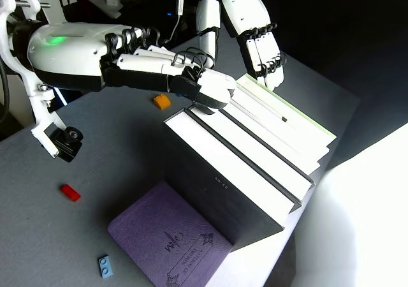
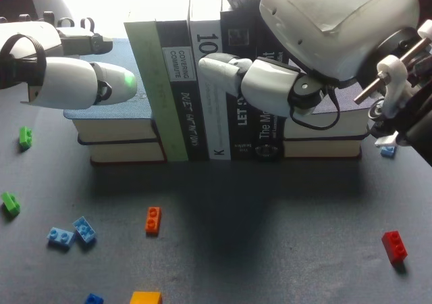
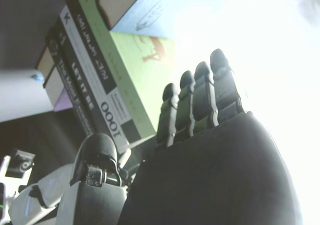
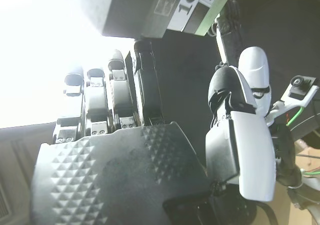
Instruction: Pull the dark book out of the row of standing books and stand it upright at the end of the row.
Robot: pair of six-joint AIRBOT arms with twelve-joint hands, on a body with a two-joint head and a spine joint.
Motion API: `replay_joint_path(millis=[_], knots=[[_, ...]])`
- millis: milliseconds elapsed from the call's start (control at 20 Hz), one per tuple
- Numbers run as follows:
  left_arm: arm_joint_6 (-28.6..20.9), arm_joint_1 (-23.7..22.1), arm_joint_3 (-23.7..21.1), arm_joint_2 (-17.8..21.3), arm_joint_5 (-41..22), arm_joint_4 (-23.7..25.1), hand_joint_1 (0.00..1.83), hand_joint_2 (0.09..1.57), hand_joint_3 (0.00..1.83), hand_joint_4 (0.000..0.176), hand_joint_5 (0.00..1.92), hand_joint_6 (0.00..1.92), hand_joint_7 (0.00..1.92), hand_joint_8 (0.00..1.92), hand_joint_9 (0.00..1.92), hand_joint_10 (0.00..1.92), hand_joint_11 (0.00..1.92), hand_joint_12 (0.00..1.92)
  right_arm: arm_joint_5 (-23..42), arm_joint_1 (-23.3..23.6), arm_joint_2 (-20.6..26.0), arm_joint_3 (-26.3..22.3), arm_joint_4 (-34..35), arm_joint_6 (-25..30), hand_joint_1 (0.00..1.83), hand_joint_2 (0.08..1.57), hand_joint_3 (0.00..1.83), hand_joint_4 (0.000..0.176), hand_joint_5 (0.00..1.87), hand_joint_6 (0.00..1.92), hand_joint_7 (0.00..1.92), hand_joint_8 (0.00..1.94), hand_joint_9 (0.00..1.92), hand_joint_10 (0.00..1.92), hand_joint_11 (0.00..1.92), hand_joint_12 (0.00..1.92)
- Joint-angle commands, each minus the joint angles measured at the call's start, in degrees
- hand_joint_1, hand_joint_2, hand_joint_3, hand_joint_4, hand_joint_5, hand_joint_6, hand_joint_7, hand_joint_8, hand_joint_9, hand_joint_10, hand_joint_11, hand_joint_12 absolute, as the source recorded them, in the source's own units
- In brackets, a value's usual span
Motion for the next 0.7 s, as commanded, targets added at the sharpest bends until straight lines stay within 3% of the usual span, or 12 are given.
replay_joint_path(millis=[0, 150, 250, 350, 500, 650], knots=[[0.1, -0.7, 0.2, 0.4, -1.8, 2.9, 0.00, 1.29, 0.00, 0.038, 0.09, 0.00, 0.07, 0.00, 0.03, 0.00, 0.00, 0.18, 4.9, -0.2, 0.5, -0.1, -3.4, 0.0, 0.00, 1.18, 0.00, 0.000, 0.73, 0.00, 0.21, 0.00, 0.09, 0.00, 0.00, 0.38], [0.2, -0.8, 0.3, 0.5, -1.8, 2.9, 0.00, 1.29, 0.00, 0.041, 0.10, 0.00, 0.07, 0.00, 0.04, 0.00, 0.00, 0.13, 5.2, -1.2, 0.7, -1.0, -3.4, -1.7, 0.00, 1.18, 0.00, 0.000, 0.73, 0.00, 0.20, 0.00, 0.08, 0.00, 0.00, 0.30], [0.3, -0.8, 0.3, 0.5, -1.8, 2.9, 0.00, 1.29, 0.00, 0.039, 0.10, 0.00, 0.08, 0.00, 0.04, 0.01, 0.00, 0.16, 5.5, -1.7, 1.2, -2.2, -3.4, -2.1, 0.00, 1.18, 0.00, 0.000, 0.71, 0.00, 0.19, 0.00, 0.07, 0.00, 0.00, 0.30], [0.5, -0.8, 0.3, 0.5, -1.8, 2.9, 0.00, 1.29, 0.00, 0.040, 0.10, 0.00, 0.07, 0.00, 0.03, 0.00, 0.00, 0.07, 5.6, -2.2, 1.9, -3.5, -2.4, -3.3, 0.00, 1.18, 0.00, 0.000, 0.73, 0.00, 0.20, 0.00, 0.09, 0.00, 0.00, 0.36], [0.5, -0.8, 0.2, 0.5, -1.8, 2.9, 0.00, 1.29, 0.00, 0.043, 0.10, 0.01, 0.08, 0.00, 0.04, 0.00, 0.00, 0.18, 5.6, -2.7, 3.0, -5.1, -0.2, -4.9, 0.00, 1.18, 0.00, 0.000, 0.72, 0.00, 0.20, 0.00, 0.09, 0.00, 0.00, 0.34], [0.5, -0.8, 0.2, 0.5, -1.8, 2.9, 0.00, 1.30, 0.00, 0.032, 0.11, 0.00, 0.10, 0.00, 0.06, 0.01, 0.00, 0.20, 5.6, -3.2, 4.4, -7.8, 2.3, -7.3, 0.00, 1.17, 0.00, 0.000, 0.74, 0.01, 0.23, 0.01, 0.10, 0.00, 0.00, 0.40]])
